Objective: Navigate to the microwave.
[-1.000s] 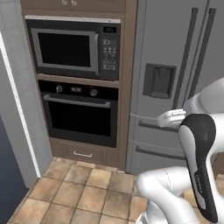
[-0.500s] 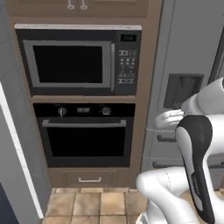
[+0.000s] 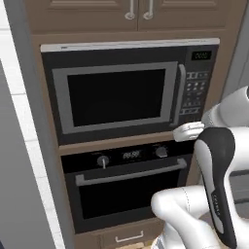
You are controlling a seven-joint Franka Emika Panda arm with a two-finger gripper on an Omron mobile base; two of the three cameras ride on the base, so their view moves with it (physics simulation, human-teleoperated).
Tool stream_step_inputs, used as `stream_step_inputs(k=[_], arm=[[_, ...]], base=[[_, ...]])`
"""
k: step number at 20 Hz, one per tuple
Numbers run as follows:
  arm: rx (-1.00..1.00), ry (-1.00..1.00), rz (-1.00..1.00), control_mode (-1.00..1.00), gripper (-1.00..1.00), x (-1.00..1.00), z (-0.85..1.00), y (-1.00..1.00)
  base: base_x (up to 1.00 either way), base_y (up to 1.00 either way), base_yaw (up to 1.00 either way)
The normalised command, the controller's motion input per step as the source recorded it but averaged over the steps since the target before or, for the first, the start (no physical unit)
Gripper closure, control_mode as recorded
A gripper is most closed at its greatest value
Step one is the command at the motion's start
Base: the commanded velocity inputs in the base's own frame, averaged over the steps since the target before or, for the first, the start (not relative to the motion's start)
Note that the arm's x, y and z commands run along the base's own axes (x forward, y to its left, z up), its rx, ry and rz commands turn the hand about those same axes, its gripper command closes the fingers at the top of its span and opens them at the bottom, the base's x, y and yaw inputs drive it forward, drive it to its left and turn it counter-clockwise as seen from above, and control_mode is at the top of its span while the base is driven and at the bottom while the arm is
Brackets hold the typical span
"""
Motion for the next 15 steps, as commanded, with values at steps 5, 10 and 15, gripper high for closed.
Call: stream_step_inputs(k=[5,10,15], arm=[[0.00,0.00,0.00,1.00,-1.00,0.00,0.00,0.00],[0.00,0.00,0.00,1.00,-1.00,0.00,0.00,0.00],[0.00,0.00,0.00,1.00,-1.00,0.00,0.00,0.00]], base=[[0.97,0.54,-0.23],[1.00,0.04,-0.06],[1.00,0.00,0.01]])
